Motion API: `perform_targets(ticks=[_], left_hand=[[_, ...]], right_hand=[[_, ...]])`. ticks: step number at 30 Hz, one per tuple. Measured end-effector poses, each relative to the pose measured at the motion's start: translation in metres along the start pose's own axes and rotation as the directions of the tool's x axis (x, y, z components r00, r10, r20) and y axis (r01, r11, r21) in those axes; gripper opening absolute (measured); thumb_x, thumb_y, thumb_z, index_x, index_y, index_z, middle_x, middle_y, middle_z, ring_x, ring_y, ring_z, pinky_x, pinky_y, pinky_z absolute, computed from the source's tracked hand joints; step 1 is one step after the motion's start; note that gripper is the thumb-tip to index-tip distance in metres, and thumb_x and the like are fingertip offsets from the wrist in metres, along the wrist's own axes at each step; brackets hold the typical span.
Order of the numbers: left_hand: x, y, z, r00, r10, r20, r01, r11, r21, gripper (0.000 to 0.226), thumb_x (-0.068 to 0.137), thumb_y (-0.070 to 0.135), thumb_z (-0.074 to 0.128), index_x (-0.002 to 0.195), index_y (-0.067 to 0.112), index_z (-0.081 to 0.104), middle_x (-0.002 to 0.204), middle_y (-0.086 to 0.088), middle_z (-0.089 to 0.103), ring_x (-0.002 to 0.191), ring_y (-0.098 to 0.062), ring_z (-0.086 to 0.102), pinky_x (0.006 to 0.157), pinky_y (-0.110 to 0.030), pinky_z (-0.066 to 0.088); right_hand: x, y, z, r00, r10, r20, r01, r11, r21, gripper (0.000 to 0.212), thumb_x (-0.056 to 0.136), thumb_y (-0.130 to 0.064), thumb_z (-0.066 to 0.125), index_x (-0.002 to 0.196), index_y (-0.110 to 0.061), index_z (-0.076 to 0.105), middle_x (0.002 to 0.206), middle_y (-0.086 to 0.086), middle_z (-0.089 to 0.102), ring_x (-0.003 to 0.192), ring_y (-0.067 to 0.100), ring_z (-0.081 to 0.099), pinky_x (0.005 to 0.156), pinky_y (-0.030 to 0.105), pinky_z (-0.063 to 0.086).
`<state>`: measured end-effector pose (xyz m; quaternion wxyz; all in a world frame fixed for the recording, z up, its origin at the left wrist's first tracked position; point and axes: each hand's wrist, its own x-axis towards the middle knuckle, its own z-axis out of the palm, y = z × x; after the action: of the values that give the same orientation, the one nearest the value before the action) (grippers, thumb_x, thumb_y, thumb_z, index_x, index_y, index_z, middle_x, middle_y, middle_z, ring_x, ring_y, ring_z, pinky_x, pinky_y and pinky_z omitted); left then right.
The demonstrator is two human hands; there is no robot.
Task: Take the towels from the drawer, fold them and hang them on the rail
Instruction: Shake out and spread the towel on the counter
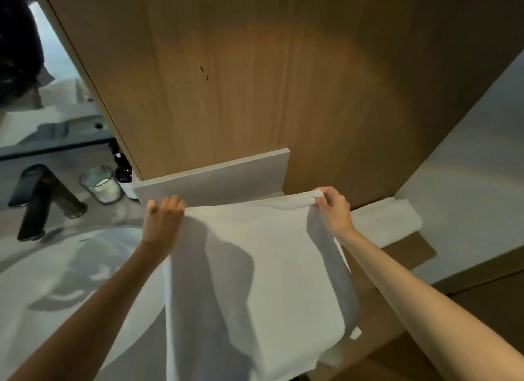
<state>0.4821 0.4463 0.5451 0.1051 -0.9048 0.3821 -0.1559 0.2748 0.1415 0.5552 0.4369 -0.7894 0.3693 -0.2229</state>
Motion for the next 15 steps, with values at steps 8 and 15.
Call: perform_targets(ticks=[8,15], left_hand=[[0.001,0.012,0.028,0.984,-0.06,0.17,0.08,0.99,-0.114,0.058,0.046,0.0,0.089,0.097,0.004,0.063,0.094,-0.018,0.062,0.078,-0.037,0.06,0.071,-0.043,0.05],[0.008,0.031,0.047,0.996,-0.047,0.082,0.059,0.985,-0.159,0.045,0.052,-0.006,0.083,0.091,0.005,0.064,0.093,-0.016,0.06,0.082,-0.036,0.058,0.064,-0.043,0.049]], right_hand=[[0.059,0.018,0.041,0.981,0.191,0.021,-0.174,0.928,-0.328,0.023,0.093,-0.025,0.05,0.111,-0.024,0.065,0.102,0.008,0.073,0.103,0.032,0.063,0.084,0.035,0.047],[0.07,0.023,0.061,0.98,0.2,0.01,-0.171,0.862,-0.477,0.023,0.092,-0.024,0.054,0.113,-0.021,0.063,0.115,0.012,0.067,0.106,0.036,0.061,0.082,0.036,0.047]])
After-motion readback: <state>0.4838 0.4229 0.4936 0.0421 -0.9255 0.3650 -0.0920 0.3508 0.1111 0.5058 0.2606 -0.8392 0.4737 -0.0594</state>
